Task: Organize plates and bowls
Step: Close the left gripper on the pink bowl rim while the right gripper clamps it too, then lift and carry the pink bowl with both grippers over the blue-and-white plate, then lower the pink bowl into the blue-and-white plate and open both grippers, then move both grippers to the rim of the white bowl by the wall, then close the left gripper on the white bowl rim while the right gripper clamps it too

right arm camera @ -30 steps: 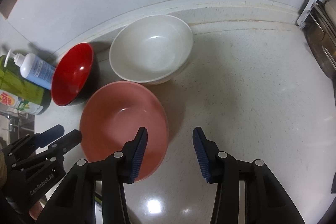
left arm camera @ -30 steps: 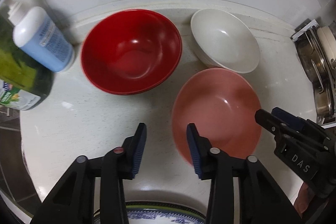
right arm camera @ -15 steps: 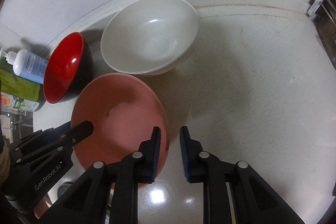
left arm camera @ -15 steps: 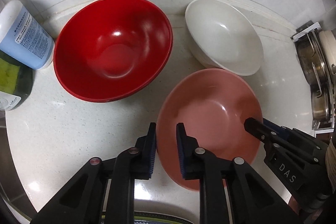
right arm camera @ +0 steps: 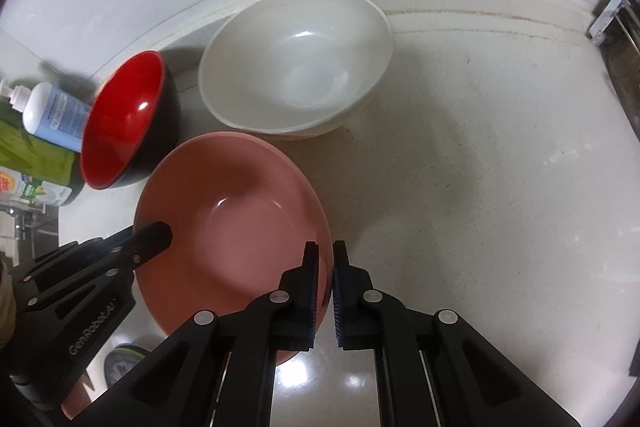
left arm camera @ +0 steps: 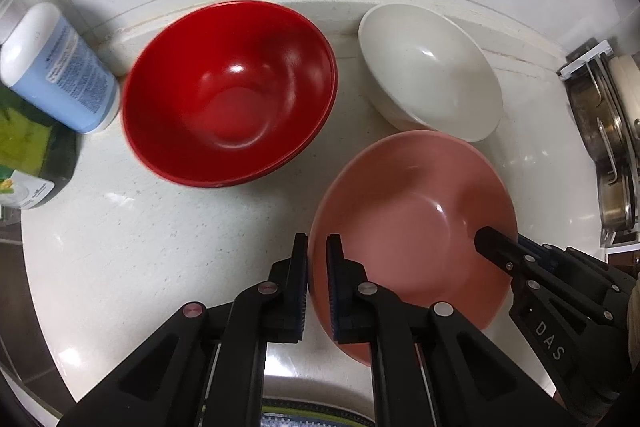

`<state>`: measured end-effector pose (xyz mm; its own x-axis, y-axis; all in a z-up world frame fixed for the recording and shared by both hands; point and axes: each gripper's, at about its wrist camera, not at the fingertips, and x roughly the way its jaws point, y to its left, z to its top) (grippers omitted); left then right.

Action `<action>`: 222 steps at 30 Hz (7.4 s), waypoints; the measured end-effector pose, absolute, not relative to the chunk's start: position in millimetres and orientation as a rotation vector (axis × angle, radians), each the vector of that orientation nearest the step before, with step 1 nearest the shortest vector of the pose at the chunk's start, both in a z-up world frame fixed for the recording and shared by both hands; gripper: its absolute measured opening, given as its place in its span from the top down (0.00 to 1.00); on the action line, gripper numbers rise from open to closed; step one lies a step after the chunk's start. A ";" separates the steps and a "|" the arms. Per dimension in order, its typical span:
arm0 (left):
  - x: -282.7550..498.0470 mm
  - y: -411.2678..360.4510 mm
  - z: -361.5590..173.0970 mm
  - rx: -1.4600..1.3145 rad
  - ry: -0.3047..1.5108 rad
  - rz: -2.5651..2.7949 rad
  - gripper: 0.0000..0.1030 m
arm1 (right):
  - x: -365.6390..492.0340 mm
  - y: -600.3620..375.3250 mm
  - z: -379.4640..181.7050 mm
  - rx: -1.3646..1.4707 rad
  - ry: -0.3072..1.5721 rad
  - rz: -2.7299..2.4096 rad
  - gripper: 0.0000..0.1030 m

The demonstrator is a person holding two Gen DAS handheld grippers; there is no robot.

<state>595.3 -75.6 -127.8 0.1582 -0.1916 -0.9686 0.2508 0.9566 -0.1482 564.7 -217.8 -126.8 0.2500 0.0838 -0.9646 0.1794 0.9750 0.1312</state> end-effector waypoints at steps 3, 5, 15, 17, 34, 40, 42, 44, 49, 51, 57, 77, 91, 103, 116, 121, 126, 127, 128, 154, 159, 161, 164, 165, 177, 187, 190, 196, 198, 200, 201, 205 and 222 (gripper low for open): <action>588.5 -68.4 -117.5 0.039 1.361 -0.311 0.90 | 562.0 -214.2 -116.9 0.222 1.299 -0.059 0.92; 582.7 -61.9 -110.7 0.032 1.352 -0.308 0.90 | 557.8 -209.8 -108.9 0.220 1.287 -0.045 0.92; 536.3 -20.6 -82.6 -0.030 1.301 -0.278 0.89 | 522.2 -191.5 -85.7 0.212 1.258 0.031 0.92; 524.8 -11.6 -78.8 -0.042 1.295 -0.269 0.89 | 514.1 -181.2 -81.6 0.198 1.249 0.042 0.92; 438.7 63.3 -71.1 -0.108 1.270 -0.203 0.89 | 437.7 -109.5 -75.4 0.086 1.225 0.158 0.92; 411.9 78.6 -77.8 -0.135 1.291 -0.205 0.89 | 413.8 -96.1 -77.6 0.078 1.234 0.174 0.92; 405.0 81.9 -80.7 -0.138 1.298 -0.208 0.89 | 407.1 -92.6 -79.2 0.068 1.238 0.176 0.92; 399.4 84.8 -83.3 -0.142 1.306 -0.209 0.89 | 400.1 -89.0 -81.8 0.059 1.243 0.177 0.92; 388.5 89.9 -89.4 -0.143 1.319 -0.204 0.89 | 388.8 -84.6 -89.4 0.055 1.264 0.182 0.92; 385.5 91.6 -93.4 -0.143 1.330 -0.203 0.89 | 386.2 -81.8 -94.5 0.058 1.276 0.184 0.92; 379.8 90.6 -104.3 -0.134 1.359 -0.204 0.89 | 379.3 -79.5 -105.2 0.053 1.305 0.181 0.92; 380.8 88.2 -113.8 -0.117 1.386 -0.187 0.85 | 376.4 -81.3 -122.7 0.086 1.359 0.193 0.92; 377.9 92.9 -105.6 -0.109 1.342 -0.153 0.59 | 376.4 -86.3 -112.0 0.104 1.332 0.232 0.90; 375.5 82.1 -58.3 -0.018 1.201 -0.136 0.36 | 374.1 -102.0 -76.0 0.122 1.239 0.229 0.89; 400.3 42.1 -33.5 0.049 1.146 -0.202 0.35 | 388.5 -147.3 -48.1 0.122 1.128 0.115 0.68; 414.4 23.5 -22.0 0.077 1.113 -0.225 0.35 | 396.2 -167.2 -37.7 0.144 1.098 0.084 0.68; 430.0 7.4 -12.7 0.090 1.085 -0.255 0.35 | 405.7 -185.1 -27.7 0.158 1.073 0.067 0.68; 433.1 4.0 -11.0 0.092 1.082 -0.257 0.35 | 407.9 -187.6 -26.0 0.164 1.070 0.069 0.68; 436.1 1.5 -9.9 0.090 1.079 -0.263 0.35 | 410.9 -190.7 -24.2 0.167 1.066 0.068 0.68; 568.7 -81.6 -12.8 0.196 1.071 -0.370 0.36 | 532.3 -248.8 -19.1 0.220 1.034 -0.008 0.68; 601.8 -96.4 -24.9 0.197 1.100 -0.401 0.37 | 563.3 -260.6 -27.8 0.249 1.053 -0.035 0.68; 615.8 -102.9 -31.9 0.203 1.115 -0.403 0.37 | 573.2 -264.8 -31.8 0.260 1.060 -0.047 0.68; 631.1 -112.2 -39.0 0.216 1.121 -0.416 0.39 | 585.0 -269.9 -38.5 0.275 1.072 -0.060 0.68; 637.2 -115.9 -41.8 0.218 1.124 -0.426 0.39 | 587.9 -271.1 -40.6 0.282 1.072 -0.061 0.68; 690.7 -138.8 -75.4 0.235 1.199 -0.459 0.51 | 625.6 -290.9 -73.9 0.358 1.123 -0.102 0.68; 709.9 -147.8 -103.1 0.221 1.259 -0.449 0.66 | 644.2 -302.3 -103.3 0.405 1.196 -0.139 0.68; 712.0 -150.5 -109.7 0.216 1.279 -0.453 0.74 | 646.7 -303.1 -109.8 0.410 1.210 -0.143 0.69; 715.1 -148.8 -120.8 0.190 1.316 -0.466 0.82 | 650.8 -301.8 -119.0 0.415 1.235 -0.140 0.81; 716.5 -149.3 -123.6 0.190 1.323 -0.463 0.84 | 652.2 -301.2 -122.2 0.418 1.246 -0.140 0.85; 716.3 -149.4 -124.1 0.192 1.323 -0.457 0.87 | 654.3 -301.5 -125.9 0.426 1.256 -0.139 0.89; 716.2 -150.2 -124.4 0.194 1.324 -0.454 0.88 | 655.4 -301.3 -126.7 0.422 1.257 -0.140 0.89; 713.7 -150.4 -123.4 0.190 1.324 -0.445 0.89 | 656.8 -298.4 -127.3 0.387 1.261 -0.148 0.92; 670.9 -127.3 -85.8 0.137 1.298 -0.436 0.89 | 636.3 -290.6 -100.8 0.386 1.219 -0.126 0.92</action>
